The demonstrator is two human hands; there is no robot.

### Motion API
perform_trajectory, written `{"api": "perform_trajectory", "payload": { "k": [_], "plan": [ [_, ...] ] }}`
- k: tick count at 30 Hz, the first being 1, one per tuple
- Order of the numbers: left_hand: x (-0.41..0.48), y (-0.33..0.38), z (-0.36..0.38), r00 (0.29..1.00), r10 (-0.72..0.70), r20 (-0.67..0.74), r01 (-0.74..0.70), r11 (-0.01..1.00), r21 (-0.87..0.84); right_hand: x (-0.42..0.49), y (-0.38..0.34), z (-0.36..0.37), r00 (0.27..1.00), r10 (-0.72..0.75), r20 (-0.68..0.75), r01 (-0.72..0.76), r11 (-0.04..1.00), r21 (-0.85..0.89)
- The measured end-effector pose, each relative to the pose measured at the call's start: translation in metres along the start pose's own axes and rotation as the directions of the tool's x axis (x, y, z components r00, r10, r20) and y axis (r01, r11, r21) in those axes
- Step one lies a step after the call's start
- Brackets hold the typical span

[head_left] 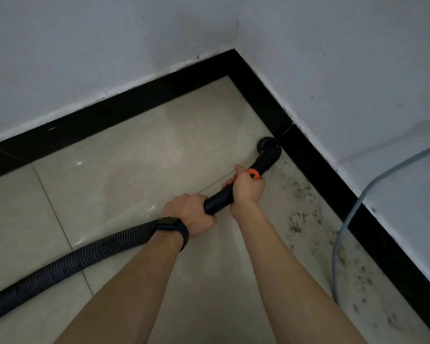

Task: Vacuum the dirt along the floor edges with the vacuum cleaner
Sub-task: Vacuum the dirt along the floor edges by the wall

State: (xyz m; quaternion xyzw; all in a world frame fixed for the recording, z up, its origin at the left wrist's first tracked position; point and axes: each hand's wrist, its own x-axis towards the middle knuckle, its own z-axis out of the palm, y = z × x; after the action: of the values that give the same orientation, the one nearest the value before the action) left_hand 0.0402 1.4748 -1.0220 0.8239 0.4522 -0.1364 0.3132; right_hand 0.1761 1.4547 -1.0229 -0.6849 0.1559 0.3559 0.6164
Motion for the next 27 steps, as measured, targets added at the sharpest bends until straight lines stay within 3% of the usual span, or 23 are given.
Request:
{"api": "perform_trajectory", "payload": {
  "k": [8, 16, 22, 27],
  "plan": [
    [0.018, 0.009, 0.005, 1.000, 0.016, 0.001, -0.016, 1.000, -0.017, 0.017, -0.010, -0.002, 0.999, -0.025, -0.027, 0.025, 1.000, -0.011],
    [0.024, 0.009, -0.011, 0.991, -0.115, 0.075, 0.130, 0.960, -0.247, 0.018, -0.023, 0.028, 0.999, -0.048, -0.001, 0.048, 0.988, -0.148],
    [0.017, 0.009, -0.017, 0.975, -0.135, 0.179, 0.195, 0.906, -0.377, 0.004, -0.022, 0.016, 0.965, 0.099, 0.242, -0.138, 0.979, 0.148],
    [0.008, 0.019, -0.015, 0.961, -0.117, 0.250, 0.235, 0.822, -0.518, 0.006, -0.020, 0.019, 0.989, 0.039, 0.140, -0.043, 0.999, 0.029]
  ]
}}
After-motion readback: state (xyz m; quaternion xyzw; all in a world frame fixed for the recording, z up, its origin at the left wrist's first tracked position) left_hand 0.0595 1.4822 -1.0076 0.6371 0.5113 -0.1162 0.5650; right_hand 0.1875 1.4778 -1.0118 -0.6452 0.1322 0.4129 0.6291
